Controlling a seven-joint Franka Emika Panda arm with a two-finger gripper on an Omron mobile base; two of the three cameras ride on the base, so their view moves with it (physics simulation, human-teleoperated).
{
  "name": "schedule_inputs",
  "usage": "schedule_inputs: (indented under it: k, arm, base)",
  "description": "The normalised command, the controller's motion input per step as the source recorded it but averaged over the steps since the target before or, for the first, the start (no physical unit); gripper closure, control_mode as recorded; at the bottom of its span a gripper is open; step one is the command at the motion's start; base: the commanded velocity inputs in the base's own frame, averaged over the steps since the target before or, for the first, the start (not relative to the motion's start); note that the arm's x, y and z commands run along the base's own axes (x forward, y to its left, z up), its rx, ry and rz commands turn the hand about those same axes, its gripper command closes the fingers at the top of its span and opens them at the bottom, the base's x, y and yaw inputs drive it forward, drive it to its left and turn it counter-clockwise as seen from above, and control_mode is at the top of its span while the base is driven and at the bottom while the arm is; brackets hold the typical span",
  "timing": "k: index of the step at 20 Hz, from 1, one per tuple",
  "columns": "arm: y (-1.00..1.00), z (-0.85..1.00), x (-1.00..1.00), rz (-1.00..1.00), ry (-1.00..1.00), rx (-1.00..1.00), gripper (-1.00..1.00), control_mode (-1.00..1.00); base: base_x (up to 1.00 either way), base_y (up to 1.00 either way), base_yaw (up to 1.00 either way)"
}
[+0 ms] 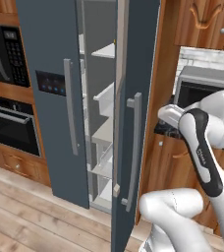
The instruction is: Place the pear in the correct fridge rack based on whether it is a fruit or vegetable. Finally, close the fridge door.
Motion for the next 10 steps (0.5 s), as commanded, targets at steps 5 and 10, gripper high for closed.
schedule_inputs:
  k: [5, 10]
  arm:
    - [-0.05, -0.02, 0.63, 0.07, -0.01, 0.06, -1.00, -1.00]
    - [0.03, -0.03, 0.45, 0.03, 0.05, 0.00, -1.00, -1.00]
  base:
    - [0.00, 0.00, 0.00]
    - [0.00, 0.00, 0.00]
